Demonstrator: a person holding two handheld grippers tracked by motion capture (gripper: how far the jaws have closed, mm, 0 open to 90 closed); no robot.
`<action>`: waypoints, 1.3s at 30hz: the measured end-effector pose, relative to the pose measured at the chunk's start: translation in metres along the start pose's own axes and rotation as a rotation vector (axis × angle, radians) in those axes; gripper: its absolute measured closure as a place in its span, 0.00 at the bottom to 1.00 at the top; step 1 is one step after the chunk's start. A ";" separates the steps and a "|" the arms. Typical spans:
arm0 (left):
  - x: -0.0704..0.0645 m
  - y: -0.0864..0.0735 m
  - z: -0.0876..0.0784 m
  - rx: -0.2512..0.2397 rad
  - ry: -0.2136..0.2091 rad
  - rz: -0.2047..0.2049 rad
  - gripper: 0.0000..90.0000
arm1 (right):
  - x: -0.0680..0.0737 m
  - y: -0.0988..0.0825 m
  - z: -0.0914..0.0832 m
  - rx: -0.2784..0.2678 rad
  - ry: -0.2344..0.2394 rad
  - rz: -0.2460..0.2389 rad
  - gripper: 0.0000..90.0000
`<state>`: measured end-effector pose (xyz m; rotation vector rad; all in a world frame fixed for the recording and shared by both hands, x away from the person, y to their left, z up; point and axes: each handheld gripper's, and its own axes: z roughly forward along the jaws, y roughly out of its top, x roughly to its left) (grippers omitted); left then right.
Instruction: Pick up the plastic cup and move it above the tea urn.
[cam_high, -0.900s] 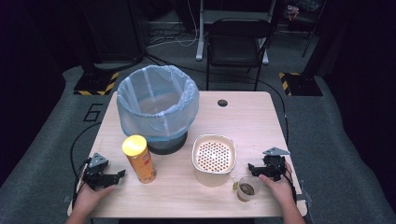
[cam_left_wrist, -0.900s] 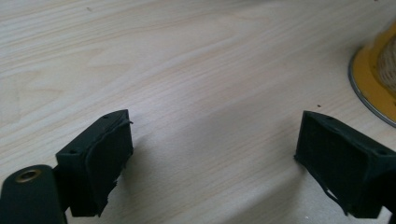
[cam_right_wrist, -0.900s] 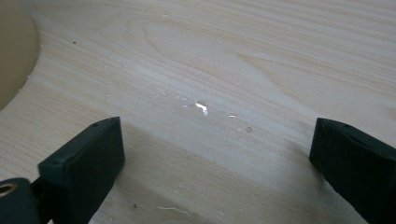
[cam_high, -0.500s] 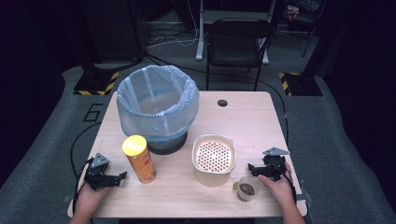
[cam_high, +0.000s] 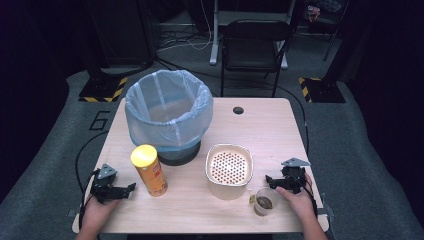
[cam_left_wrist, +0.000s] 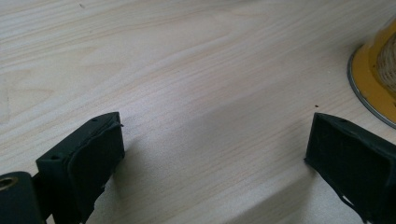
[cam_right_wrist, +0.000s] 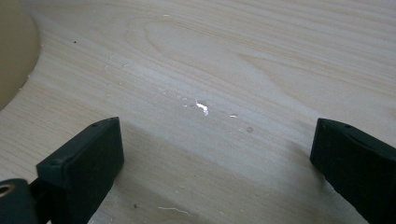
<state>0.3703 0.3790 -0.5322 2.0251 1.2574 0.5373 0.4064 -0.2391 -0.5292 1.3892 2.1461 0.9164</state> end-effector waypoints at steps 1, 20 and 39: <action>0.000 0.000 0.000 0.001 0.001 0.000 0.05 | 0.000 0.000 0.000 -0.001 0.000 0.000 0.03; 0.000 0.001 -0.001 0.012 0.000 -0.003 0.05 | -0.001 0.002 -0.013 -0.021 -0.001 0.017 0.24; -0.001 0.000 -0.001 0.013 0.007 -0.004 0.05 | 0.015 0.022 -0.068 -0.080 0.086 -0.041 0.27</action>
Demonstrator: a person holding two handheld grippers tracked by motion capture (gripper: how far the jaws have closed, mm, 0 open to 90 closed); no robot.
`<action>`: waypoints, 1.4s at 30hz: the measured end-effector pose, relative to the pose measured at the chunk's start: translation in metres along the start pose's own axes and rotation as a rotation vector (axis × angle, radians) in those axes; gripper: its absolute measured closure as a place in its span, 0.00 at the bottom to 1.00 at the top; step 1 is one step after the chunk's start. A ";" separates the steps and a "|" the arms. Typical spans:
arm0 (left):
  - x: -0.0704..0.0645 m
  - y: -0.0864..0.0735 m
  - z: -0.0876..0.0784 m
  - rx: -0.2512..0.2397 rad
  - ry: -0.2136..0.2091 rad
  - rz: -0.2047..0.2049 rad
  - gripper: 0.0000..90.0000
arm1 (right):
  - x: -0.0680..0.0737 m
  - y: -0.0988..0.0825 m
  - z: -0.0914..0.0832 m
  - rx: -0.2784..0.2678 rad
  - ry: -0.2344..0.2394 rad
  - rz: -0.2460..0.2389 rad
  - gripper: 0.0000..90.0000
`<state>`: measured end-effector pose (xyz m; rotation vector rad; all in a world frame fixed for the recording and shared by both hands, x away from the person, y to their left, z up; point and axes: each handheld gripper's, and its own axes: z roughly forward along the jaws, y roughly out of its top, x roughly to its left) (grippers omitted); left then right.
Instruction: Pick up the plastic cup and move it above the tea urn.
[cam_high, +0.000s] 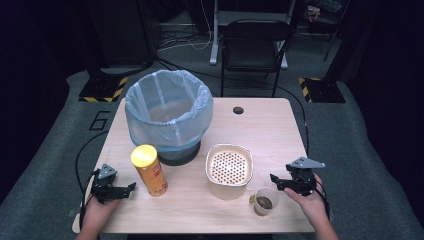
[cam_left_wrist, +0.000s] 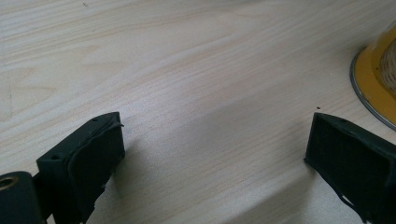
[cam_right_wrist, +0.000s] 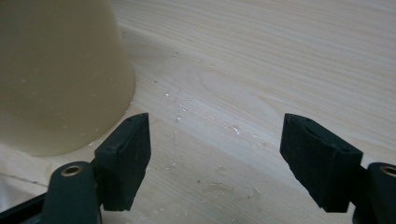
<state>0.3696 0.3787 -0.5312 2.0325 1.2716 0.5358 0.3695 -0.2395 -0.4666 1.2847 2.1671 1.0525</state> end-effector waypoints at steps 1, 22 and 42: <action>0.000 0.000 0.000 -0.003 0.001 0.000 0.05 | 0.001 0.001 -0.004 0.000 0.008 -0.004 0.27; 0.000 0.000 0.000 0.000 0.000 0.000 0.05 | 0.041 0.018 -0.040 -0.074 0.165 -0.071 0.23; 0.000 0.000 0.000 0.000 0.000 0.000 0.05 | 0.069 -0.010 -0.037 -0.047 0.232 -0.106 0.16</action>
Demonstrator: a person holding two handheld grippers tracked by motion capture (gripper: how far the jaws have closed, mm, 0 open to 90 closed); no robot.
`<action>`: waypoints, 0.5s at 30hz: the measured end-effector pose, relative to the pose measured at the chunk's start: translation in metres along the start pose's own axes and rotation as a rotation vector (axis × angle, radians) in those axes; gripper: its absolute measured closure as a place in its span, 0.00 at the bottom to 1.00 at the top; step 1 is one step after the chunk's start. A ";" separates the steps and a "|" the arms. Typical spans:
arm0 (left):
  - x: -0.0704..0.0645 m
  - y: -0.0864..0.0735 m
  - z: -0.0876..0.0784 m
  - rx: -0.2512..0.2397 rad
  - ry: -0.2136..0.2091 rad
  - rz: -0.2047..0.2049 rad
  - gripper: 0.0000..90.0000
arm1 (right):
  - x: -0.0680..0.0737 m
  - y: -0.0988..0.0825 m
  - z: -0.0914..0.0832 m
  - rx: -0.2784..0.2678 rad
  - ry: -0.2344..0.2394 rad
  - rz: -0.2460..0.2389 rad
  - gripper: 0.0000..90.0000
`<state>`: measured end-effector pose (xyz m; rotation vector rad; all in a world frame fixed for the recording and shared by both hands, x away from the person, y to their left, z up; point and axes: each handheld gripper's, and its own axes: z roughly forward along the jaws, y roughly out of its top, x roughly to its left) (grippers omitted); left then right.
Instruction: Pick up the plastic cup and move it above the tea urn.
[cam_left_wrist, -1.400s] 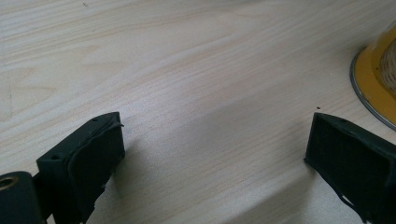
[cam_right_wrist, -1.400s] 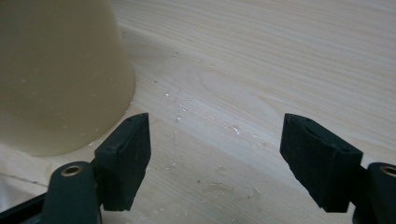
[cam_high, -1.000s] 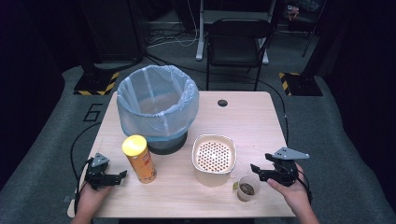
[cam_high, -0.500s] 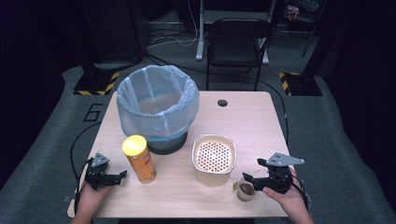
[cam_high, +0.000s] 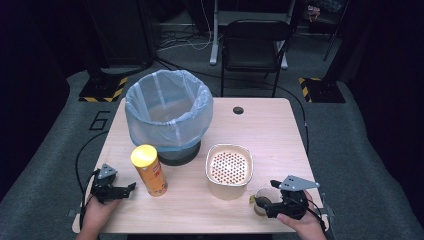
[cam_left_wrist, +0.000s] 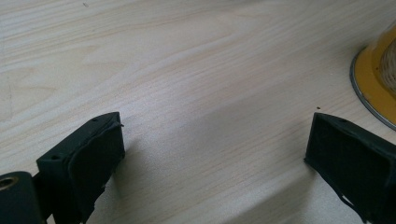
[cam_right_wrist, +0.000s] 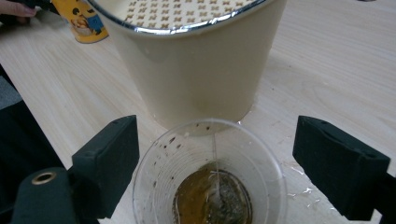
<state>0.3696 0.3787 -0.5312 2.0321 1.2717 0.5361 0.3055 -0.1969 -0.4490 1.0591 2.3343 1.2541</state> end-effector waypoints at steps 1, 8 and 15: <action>0.000 0.000 0.000 0.000 0.000 0.000 0.05 | 0.000 0.000 0.000 0.000 0.000 0.000 0.16; 0.000 0.000 0.000 0.000 0.000 0.000 0.05 | 0.005 -0.013 0.006 0.015 -0.001 -0.001 0.16; 0.000 0.000 0.000 0.000 0.000 0.000 0.05 | 0.007 -0.020 0.015 0.045 -0.007 -0.032 0.16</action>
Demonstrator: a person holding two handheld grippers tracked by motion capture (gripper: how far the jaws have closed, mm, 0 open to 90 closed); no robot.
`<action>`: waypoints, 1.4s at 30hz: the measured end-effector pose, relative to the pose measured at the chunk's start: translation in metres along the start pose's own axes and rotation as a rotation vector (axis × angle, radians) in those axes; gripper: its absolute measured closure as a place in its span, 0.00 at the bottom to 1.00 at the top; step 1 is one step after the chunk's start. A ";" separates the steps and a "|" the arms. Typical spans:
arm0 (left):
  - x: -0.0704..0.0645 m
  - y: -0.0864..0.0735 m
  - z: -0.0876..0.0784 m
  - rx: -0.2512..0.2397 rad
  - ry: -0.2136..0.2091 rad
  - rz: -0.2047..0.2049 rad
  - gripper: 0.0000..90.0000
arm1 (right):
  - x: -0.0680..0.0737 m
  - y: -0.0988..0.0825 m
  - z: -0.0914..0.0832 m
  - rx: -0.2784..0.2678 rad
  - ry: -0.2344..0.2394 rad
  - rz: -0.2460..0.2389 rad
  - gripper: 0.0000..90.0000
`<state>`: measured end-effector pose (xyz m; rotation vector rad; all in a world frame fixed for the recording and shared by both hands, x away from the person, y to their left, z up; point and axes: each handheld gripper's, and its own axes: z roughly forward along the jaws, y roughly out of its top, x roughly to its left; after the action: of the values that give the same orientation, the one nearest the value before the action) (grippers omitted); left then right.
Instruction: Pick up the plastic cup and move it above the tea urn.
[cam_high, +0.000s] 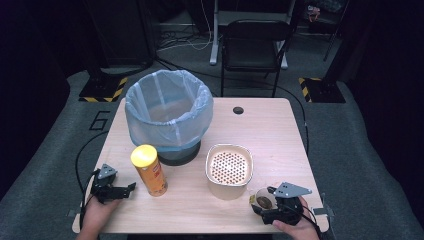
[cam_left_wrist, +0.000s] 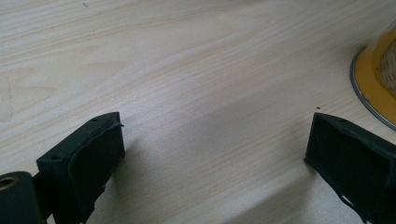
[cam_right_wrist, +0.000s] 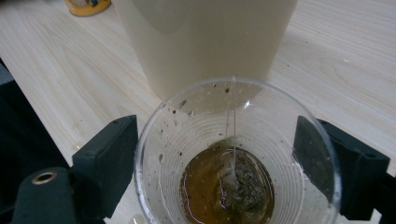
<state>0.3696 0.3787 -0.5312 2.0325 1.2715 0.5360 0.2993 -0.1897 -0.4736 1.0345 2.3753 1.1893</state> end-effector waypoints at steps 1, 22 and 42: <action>0.000 0.000 0.000 0.000 0.000 0.000 0.05 | 0.001 -0.001 0.001 0.005 -0.005 0.001 0.16; 0.000 0.000 0.000 0.000 0.000 0.000 0.05 | -0.002 -0.007 0.005 0.012 -0.033 -0.018 0.33; 0.000 0.000 0.000 0.000 0.000 0.000 0.05 | -0.073 0.005 0.000 -0.019 -0.180 0.040 0.33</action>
<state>0.3696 0.3787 -0.5312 2.0328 1.2714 0.5358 0.3530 -0.2398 -0.4743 1.1374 2.2113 1.0808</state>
